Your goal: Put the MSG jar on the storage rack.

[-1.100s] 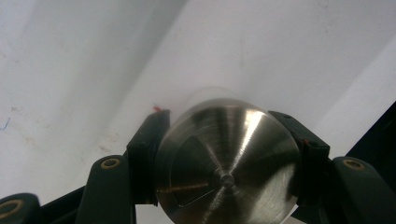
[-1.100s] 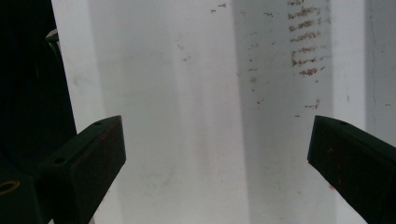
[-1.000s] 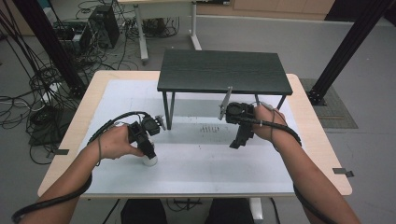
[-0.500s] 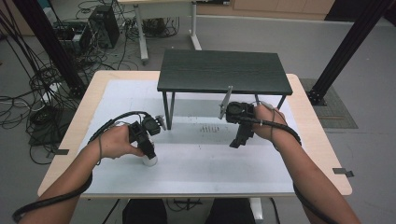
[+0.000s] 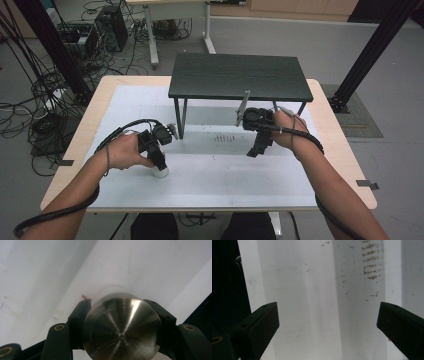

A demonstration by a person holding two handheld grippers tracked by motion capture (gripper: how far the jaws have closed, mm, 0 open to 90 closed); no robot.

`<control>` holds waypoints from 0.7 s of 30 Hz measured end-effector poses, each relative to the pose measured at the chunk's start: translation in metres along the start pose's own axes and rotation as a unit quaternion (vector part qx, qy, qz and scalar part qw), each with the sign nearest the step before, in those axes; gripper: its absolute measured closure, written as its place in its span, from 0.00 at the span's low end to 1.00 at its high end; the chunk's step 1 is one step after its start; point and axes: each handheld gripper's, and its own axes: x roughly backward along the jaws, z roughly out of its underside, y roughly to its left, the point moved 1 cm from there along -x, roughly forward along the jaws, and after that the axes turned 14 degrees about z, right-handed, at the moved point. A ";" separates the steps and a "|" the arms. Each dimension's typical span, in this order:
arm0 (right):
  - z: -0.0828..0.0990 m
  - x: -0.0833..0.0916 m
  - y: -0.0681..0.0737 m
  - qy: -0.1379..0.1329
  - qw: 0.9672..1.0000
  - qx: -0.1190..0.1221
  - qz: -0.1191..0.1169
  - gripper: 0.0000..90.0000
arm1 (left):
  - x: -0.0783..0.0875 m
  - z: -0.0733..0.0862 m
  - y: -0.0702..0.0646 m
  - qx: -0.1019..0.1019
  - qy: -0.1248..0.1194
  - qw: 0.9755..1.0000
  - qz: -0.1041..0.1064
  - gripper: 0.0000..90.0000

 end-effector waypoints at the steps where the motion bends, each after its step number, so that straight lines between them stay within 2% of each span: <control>1: 0.000 0.000 0.000 0.000 1.000 0.000 0.000 0.04 | 0.000 0.000 0.000 0.000 0.000 1.000 0.000 0.47; 21: 0.003 0.003 -0.002 0.005 1.000 -0.001 0.002 0.04 | 0.000 -0.003 0.000 0.000 0.008 1.000 -0.001 0.47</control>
